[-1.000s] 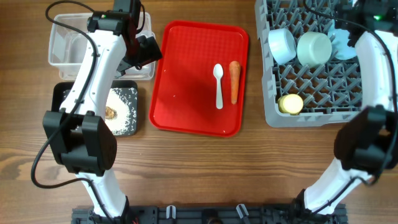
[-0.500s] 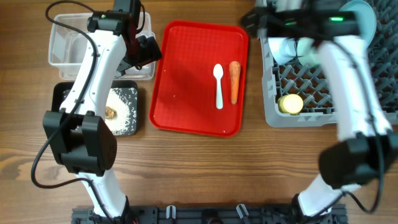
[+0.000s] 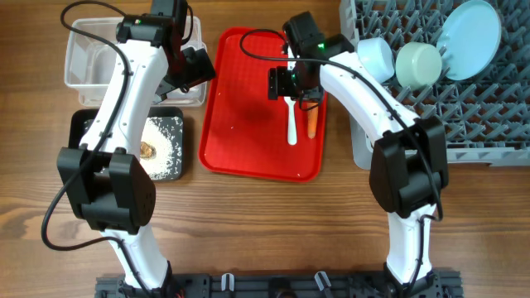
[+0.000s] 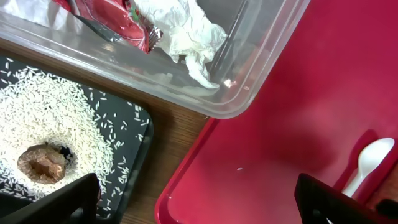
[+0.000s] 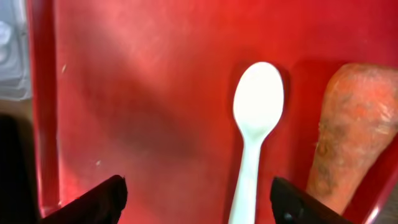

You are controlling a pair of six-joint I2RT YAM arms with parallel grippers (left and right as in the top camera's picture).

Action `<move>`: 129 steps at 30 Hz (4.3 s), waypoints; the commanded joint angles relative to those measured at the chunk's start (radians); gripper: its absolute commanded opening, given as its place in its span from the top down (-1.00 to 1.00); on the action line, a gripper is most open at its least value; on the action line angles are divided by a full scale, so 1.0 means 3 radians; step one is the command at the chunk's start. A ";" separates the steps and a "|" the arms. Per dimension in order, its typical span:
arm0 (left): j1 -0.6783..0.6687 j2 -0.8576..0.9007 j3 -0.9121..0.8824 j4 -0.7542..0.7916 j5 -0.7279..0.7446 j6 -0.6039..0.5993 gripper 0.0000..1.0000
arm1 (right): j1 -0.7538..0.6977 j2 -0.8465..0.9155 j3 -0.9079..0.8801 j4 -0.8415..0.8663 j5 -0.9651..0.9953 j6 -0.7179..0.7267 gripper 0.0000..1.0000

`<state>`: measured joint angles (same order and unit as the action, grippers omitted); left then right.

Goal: Sort waste into correct bins and load items into the dishwasher rack
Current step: 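Reach the right gripper to the white spoon and grasp it, then carry the white spoon to the rack and release it, then withdraw the right gripper and reach the left gripper to the carrot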

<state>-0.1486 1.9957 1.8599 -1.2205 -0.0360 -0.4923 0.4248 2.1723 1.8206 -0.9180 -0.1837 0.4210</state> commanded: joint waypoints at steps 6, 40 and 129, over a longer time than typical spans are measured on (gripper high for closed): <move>-0.0013 0.0025 0.0015 0.0001 0.0003 -0.0034 -1.00 | 0.0020 0.0203 -0.0439 0.0332 0.0103 0.0379 -0.06; -0.0013 0.0025 0.0015 0.0001 0.0003 -0.0034 -1.00 | -0.0131 -0.0680 -0.0649 0.0785 -0.0149 -0.0219 0.91; -0.0038 0.0032 0.0015 0.0893 0.0842 -0.0210 -1.00 | -0.2627 -0.2145 -0.0664 -0.0039 -0.0144 -0.0182 -0.99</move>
<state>-0.1524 1.9968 1.8599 -0.9779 0.1413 -0.5274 -0.3641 1.5425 1.6016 -0.9279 -0.1505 0.3832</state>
